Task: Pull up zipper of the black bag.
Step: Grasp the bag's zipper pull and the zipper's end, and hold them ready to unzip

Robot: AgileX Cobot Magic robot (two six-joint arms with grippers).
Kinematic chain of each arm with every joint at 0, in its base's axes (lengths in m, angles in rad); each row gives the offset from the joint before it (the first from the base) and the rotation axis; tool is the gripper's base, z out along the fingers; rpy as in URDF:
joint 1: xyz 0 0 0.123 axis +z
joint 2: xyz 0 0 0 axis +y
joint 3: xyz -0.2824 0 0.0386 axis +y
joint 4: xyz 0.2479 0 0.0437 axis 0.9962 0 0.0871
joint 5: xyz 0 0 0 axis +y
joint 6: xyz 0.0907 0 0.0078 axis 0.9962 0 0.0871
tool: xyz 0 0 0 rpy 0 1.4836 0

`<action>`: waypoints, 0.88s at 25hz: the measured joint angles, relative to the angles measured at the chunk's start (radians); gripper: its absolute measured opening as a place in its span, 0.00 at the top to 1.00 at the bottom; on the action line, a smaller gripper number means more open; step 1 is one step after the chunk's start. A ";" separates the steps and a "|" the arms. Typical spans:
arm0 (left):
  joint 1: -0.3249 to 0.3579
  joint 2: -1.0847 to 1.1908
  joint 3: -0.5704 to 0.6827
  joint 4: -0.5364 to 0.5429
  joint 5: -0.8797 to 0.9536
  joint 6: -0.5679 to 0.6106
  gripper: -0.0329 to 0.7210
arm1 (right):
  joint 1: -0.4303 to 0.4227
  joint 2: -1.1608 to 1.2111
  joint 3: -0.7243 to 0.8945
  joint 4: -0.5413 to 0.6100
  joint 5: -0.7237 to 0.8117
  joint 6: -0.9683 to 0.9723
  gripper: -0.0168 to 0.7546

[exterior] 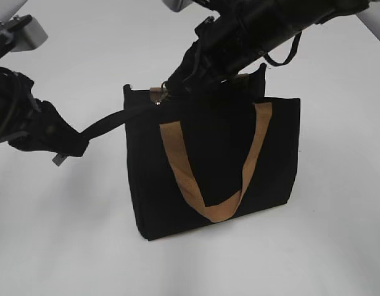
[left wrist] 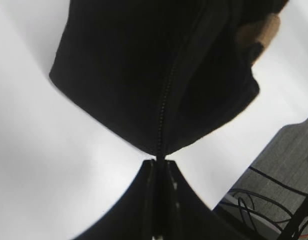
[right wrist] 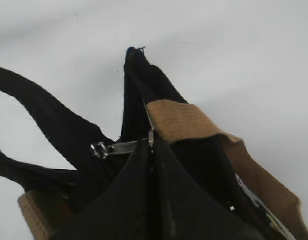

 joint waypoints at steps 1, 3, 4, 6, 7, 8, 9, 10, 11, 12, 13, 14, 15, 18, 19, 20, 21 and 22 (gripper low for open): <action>0.000 0.000 0.000 0.010 -0.008 -0.021 0.95 | -0.004 -0.013 0.000 -0.002 0.001 0.000 0.98; 0.000 0.000 0.000 0.031 -0.024 -0.056 0.95 | -0.017 -0.038 0.000 -0.004 0.005 0.000 0.98; 0.000 0.000 0.000 0.038 -0.033 -0.068 0.95 | -0.026 -0.050 0.000 -0.004 0.012 0.002 0.98; 0.000 0.000 0.000 0.055 -0.056 -0.101 0.95 | -0.044 -0.066 0.000 -0.009 0.032 0.012 0.98; 0.000 0.000 -0.001 0.060 -0.069 -0.114 0.95 | -0.059 -0.071 0.000 -0.016 0.048 0.023 0.98; 0.000 0.000 -0.002 0.068 -0.077 -0.126 0.95 | -0.071 -0.074 0.000 -0.025 0.060 0.037 0.98; 0.000 0.000 -0.002 0.077 -0.085 -0.136 0.95 | -0.089 -0.076 0.000 -0.041 0.074 0.059 0.98; 0.000 0.000 -0.002 0.084 -0.091 -0.140 0.95 | -0.106 -0.076 0.000 -0.062 0.083 0.083 0.98; 0.000 0.000 -0.002 0.086 -0.095 -0.143 0.95 | -0.127 -0.079 0.000 -0.080 0.091 0.109 0.98; 0.000 0.000 -0.002 0.090 -0.099 -0.145 0.95 | -0.148 -0.082 0.000 -0.106 0.098 0.136 0.98; 0.000 0.000 -0.002 0.092 -0.103 -0.146 0.95 | -0.165 -0.087 0.000 -0.121 0.103 0.158 0.98; 0.000 0.000 -0.002 0.093 -0.109 -0.147 0.95 | -0.186 -0.091 0.000 -0.134 0.108 0.181 0.98; 0.000 0.000 -0.002 0.095 -0.112 -0.147 0.95 | -0.206 -0.093 0.000 -0.149 0.115 0.200 0.98; 0.000 0.000 -0.002 0.097 -0.117 -0.147 0.95 | -0.265 -0.094 0.000 -0.196 0.130 0.267 0.98; 0.000 0.000 -0.002 0.097 -0.118 -0.147 0.95 | -0.286 -0.094 0.000 -0.211 0.138 0.286 0.98; 0.000 0.000 -0.002 0.096 -0.121 -0.147 0.95 | -0.302 -0.094 0.000 -0.216 0.156 0.307 0.98; -0.001 0.000 -0.002 0.091 -0.124 -0.147 0.95 | -0.316 -0.094 0.000 -0.215 0.172 0.326 0.98; -0.002 0.000 -0.002 0.087 -0.125 -0.147 0.95 | -0.328 -0.094 0.000 -0.212 0.192 0.339 0.98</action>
